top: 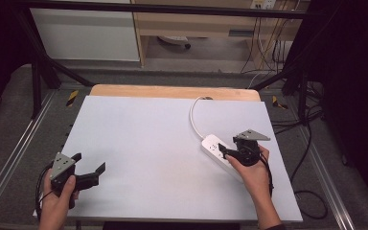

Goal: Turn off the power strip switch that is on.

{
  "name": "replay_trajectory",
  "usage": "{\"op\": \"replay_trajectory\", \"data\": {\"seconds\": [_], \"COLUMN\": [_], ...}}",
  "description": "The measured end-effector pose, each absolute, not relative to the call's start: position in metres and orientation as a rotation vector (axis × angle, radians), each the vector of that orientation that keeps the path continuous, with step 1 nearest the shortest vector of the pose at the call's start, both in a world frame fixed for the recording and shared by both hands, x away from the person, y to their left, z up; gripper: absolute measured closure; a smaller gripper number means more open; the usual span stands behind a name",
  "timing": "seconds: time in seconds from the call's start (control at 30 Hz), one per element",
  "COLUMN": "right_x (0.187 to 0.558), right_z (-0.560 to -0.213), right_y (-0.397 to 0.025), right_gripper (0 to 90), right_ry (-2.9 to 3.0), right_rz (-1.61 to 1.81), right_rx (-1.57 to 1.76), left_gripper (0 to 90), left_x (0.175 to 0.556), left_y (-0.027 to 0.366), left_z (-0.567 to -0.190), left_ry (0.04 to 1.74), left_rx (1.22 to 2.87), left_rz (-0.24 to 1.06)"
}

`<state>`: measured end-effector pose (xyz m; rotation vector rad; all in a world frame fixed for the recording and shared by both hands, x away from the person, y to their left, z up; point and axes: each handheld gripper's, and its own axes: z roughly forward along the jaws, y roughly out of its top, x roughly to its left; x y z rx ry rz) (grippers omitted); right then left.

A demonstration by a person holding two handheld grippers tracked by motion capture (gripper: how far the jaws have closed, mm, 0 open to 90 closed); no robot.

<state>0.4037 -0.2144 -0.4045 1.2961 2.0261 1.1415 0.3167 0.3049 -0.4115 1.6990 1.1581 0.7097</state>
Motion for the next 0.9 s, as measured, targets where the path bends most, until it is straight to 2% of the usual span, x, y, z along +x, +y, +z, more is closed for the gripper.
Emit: {"op": "replay_trajectory", "data": {"seconds": [0.13, 0.27, 0.53, 0.8, 0.9], "right_x": [0.402, 0.399, 0.385, 0.369, 0.359], "right_z": [-0.402, -0.400, -0.389, -0.386, -0.388], "right_y": [-0.214, -0.212, -0.217, -0.239, -0.248], "right_gripper": [17.3, 9.4, 4.9, 6.8, 4.4], "right_ry": [2.016, 2.017, 1.997, 1.943, 1.912], "right_rz": [1.147, 1.147, 1.149, 1.174, 1.215], "right_rx": [1.284, 1.268, 1.215, 1.241, 1.222], "left_gripper": [4.9, 4.9, 4.9, 4.9, 5.0], "left_x": [0.317, 0.318, 0.316, 0.315, 0.316], "left_y": [0.305, 0.306, 0.306, 0.307, 0.307], "left_z": [-0.412, -0.412, -0.411, -0.409, -0.409], "left_ry": [1.162, 1.163, 1.157, 1.150, 1.148], "left_rx": [1.699, 1.701, 1.696, 1.682, 1.682], "left_rz": [0.709, 0.713, 0.713, 0.716, 0.712]}}
